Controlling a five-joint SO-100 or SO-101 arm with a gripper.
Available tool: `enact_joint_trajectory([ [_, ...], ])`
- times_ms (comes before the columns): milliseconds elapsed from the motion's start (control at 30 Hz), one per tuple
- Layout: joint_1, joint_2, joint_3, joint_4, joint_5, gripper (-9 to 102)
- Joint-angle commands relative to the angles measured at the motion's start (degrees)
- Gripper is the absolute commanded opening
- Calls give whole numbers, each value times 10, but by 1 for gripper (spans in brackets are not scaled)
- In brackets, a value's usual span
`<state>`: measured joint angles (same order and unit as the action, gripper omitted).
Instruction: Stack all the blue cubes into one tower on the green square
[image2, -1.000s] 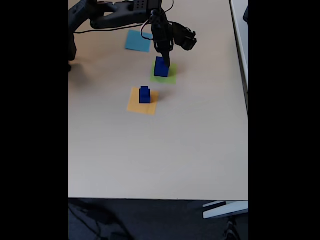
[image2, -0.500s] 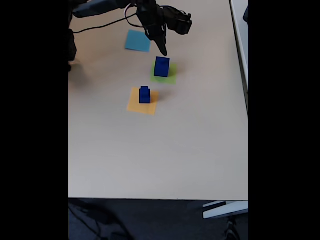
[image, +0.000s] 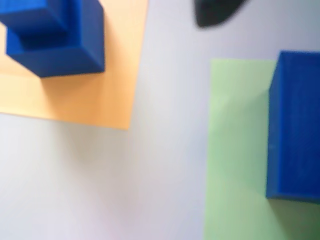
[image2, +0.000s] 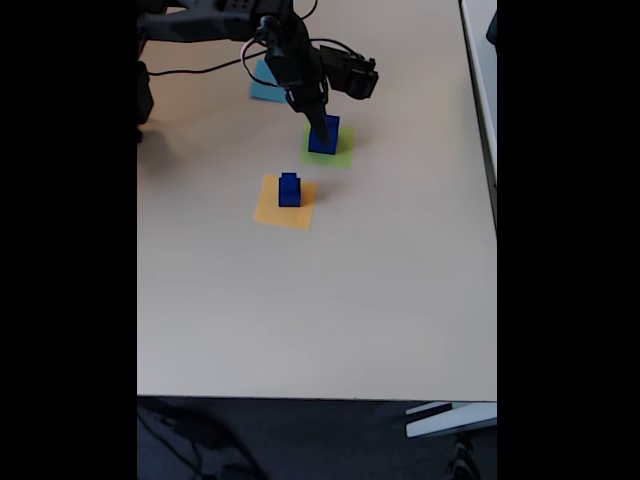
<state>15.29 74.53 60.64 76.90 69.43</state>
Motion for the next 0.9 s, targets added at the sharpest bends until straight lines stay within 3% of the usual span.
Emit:
enact_joint_trajectory([
  [0, 0, 62, 13, -6, -29, 26],
  [400, -11, 58, -6, -11, -51, 33],
  [700, 8, 65, 33, 80, 25, 33],
  [867, 28, 60, 54, 90, 28, 33],
])
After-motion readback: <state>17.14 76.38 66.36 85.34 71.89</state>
